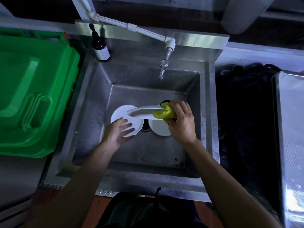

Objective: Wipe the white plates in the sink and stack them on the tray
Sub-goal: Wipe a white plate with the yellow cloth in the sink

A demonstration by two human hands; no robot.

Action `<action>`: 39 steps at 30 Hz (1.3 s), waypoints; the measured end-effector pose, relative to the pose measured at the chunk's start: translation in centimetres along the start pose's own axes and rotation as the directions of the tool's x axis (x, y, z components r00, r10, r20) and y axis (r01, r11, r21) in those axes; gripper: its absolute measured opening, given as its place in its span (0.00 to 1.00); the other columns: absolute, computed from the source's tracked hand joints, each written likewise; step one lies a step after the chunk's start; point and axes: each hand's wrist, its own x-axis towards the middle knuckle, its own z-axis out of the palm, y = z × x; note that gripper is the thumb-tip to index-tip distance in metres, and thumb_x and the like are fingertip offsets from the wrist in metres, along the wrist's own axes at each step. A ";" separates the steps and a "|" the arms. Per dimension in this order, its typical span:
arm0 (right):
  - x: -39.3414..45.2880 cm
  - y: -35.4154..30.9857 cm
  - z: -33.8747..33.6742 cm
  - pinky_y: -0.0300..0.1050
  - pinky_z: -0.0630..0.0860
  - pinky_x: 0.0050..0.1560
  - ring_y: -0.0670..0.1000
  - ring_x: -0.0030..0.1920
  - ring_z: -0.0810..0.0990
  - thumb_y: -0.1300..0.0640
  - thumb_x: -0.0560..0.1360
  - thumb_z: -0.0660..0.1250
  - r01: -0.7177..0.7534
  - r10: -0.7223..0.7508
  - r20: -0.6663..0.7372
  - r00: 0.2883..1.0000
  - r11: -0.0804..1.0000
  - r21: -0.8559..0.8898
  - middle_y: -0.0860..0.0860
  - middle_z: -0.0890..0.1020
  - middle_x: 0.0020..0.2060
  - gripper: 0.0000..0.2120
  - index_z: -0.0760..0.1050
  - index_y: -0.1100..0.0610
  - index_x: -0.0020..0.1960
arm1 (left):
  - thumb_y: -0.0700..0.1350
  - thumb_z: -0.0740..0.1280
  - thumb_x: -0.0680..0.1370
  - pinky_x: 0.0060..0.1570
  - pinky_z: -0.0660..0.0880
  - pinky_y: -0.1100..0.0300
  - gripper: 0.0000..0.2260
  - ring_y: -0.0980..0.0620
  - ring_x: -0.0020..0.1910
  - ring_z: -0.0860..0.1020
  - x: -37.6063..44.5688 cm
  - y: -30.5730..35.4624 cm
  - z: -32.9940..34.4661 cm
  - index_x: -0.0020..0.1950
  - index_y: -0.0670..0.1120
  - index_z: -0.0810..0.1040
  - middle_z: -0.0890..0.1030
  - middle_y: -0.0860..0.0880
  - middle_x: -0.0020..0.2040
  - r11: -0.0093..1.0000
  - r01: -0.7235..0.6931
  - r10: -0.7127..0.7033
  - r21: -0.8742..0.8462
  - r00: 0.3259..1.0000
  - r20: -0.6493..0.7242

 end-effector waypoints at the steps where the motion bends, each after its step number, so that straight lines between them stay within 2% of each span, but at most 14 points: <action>1: -0.1 0.0 0.0 0.55 0.76 0.45 0.56 0.49 0.75 0.68 0.68 0.70 0.013 -0.013 -0.007 1.000 1.000 -0.005 0.52 0.79 0.54 0.21 0.77 0.56 0.59 | 0.56 0.65 0.81 0.52 0.81 0.40 0.20 0.37 0.53 0.85 0.1 -0.2 0.0 0.59 0.39 0.78 0.84 0.38 0.58 0.992 0.088 -0.080 -0.092 0.993 0.086; 2: -0.2 0.0 0.0 0.56 0.76 0.45 0.56 0.49 0.75 0.69 0.67 0.69 0.027 -0.027 -0.008 1.000 1.000 -0.009 0.53 0.80 0.54 0.21 0.77 0.58 0.59 | 0.61 0.64 0.81 0.54 0.80 0.37 0.26 0.35 0.55 0.84 0.2 -0.2 0.2 0.61 0.38 0.76 0.84 0.37 0.58 0.981 0.127 -0.105 -0.148 0.983 0.151; 4: -0.5 -0.4 0.1 0.59 0.75 0.46 0.58 0.49 0.76 0.70 0.67 0.67 0.060 -0.060 0.002 0.998 0.998 -0.015 0.54 0.80 0.55 0.20 0.77 0.60 0.59 | 0.63 0.65 0.79 0.56 0.79 0.36 0.29 0.34 0.56 0.83 0.0 0.4 1.1 0.62 0.37 0.75 0.84 0.36 0.58 0.969 0.146 -0.105 -0.200 0.974 0.199; 9: -1.4 -1.1 0.2 0.58 0.73 0.50 0.58 0.51 0.76 0.65 0.71 0.62 0.110 -0.110 0.012 0.994 0.994 -0.004 0.55 0.80 0.56 0.17 0.79 0.61 0.58 | 0.46 0.67 0.82 0.41 0.84 0.47 0.09 0.39 0.53 0.85 -0.7 1.3 3.5 0.54 0.40 0.78 0.86 0.37 0.51 0.965 0.103 -0.075 -0.241 0.990 0.122; 13: -2.0 -0.7 0.2 0.55 0.73 0.54 0.55 0.53 0.74 0.64 0.73 0.60 0.109 -0.110 0.055 0.992 0.994 0.016 0.55 0.80 0.57 0.17 0.79 0.62 0.59 | 0.38 0.62 0.83 0.35 0.83 0.48 0.06 0.40 0.44 0.85 -0.6 1.4 4.1 0.52 0.36 0.76 0.86 0.37 0.43 0.940 0.138 -0.113 -0.313 0.989 0.097; 16: -2.5 -0.1 -0.1 0.57 0.73 0.57 0.57 0.56 0.75 0.61 0.75 0.61 0.115 -0.117 0.122 0.986 0.993 0.021 0.56 0.80 0.58 0.16 0.78 0.62 0.61 | 0.35 0.61 0.83 0.32 0.83 0.50 0.06 0.44 0.36 0.86 -0.4 1.2 4.3 0.50 0.34 0.75 0.85 0.39 0.37 0.934 0.133 -0.112 -0.331 0.990 0.084; 20: -2.7 0.6 -0.8 0.60 0.74 0.61 0.59 0.60 0.75 0.56 0.73 0.60 0.089 -0.103 0.276 0.956 0.994 0.064 0.55 0.78 0.62 0.22 0.77 0.61 0.64 | 0.35 0.60 0.84 0.35 0.82 0.46 0.05 0.43 0.45 0.84 0.0 0.8 4.3 0.54 0.36 0.75 0.83 0.38 0.47 0.946 0.115 -0.096 -0.304 0.993 0.075; 24: -2.7 0.7 -1.7 0.57 0.73 0.66 0.59 0.65 0.73 0.49 0.70 0.60 -0.005 -0.048 0.410 0.911 0.992 0.129 0.55 0.76 0.65 0.29 0.76 0.60 0.67 | 0.34 0.62 0.83 0.33 0.83 0.46 0.06 0.43 0.49 0.82 0.1 0.3 4.4 0.59 0.38 0.75 0.81 0.40 0.53 0.956 0.048 -0.036 -0.290 0.998 0.047; 27: -3.2 0.4 -2.0 0.46 0.71 0.67 0.49 0.67 0.70 0.47 0.68 0.63 -0.164 0.047 0.439 0.897 0.959 0.232 0.44 0.74 0.66 0.29 0.73 0.52 0.69 | 0.35 0.62 0.83 0.35 0.84 0.45 0.07 0.43 0.52 0.82 0.1 -0.2 4.4 0.60 0.40 0.75 0.81 0.40 0.56 0.956 0.003 0.010 -0.294 0.999 0.044; 30: -3.1 0.1 -2.1 0.46 0.74 0.64 0.45 0.64 0.72 0.57 0.67 0.66 -0.409 0.250 0.450 0.857 0.861 0.301 0.37 0.74 0.64 0.29 0.69 0.39 0.66 | 0.35 0.61 0.83 0.36 0.83 0.44 0.08 0.41 0.55 0.82 0.0 -0.9 4.2 0.60 0.42 0.76 0.81 0.40 0.58 0.953 -0.045 0.066 -0.299 0.996 0.060; 32: -2.7 -0.1 -1.9 0.46 0.74 0.64 0.44 0.63 0.72 0.62 0.68 0.69 -0.459 0.296 0.446 0.845 0.830 0.318 0.39 0.74 0.64 0.32 0.68 0.39 0.66 | 0.34 0.62 0.83 0.38 0.83 0.45 0.10 0.40 0.56 0.82 -0.2 -1.3 4.2 0.62 0.42 0.77 0.82 0.39 0.60 0.954 -0.070 0.094 -0.292 0.993 0.070; 35: -2.2 -0.8 -1.5 0.33 0.64 0.70 0.39 0.68 0.67 0.64 0.71 0.71 -0.359 0.199 0.426 0.883 0.871 0.336 0.44 0.71 0.70 0.27 0.72 0.51 0.68 | 0.35 0.62 0.82 0.38 0.83 0.44 0.12 0.39 0.54 0.83 -0.7 -1.7 4.5 0.65 0.42 0.76 0.81 0.37 0.61 0.961 -0.097 0.123 -0.259 0.989 0.085; 36: -2.2 -1.0 -1.3 0.34 0.62 0.72 0.43 0.69 0.67 0.64 0.73 0.71 -0.301 0.155 0.409 0.899 0.897 0.323 0.49 0.71 0.71 0.23 0.74 0.55 0.67 | 0.35 0.62 0.82 0.39 0.83 0.43 0.13 0.39 0.53 0.83 -0.8 -1.9 4.8 0.67 0.42 0.75 0.81 0.37 0.62 0.963 -0.112 0.138 -0.243 0.986 0.094; 39: -2.4 -1.8 -0.7 0.57 0.68 0.70 0.60 0.70 0.70 0.59 0.79 0.68 -0.126 0.035 0.374 0.927 0.967 0.221 0.58 0.73 0.69 0.12 0.79 0.60 0.62 | 0.36 0.62 0.82 0.52 0.81 0.37 0.17 0.37 0.57 0.80 -1.3 -2.4 5.5 0.71 0.40 0.73 0.78 0.34 0.66 0.961 -0.149 0.179 -0.232 0.977 0.113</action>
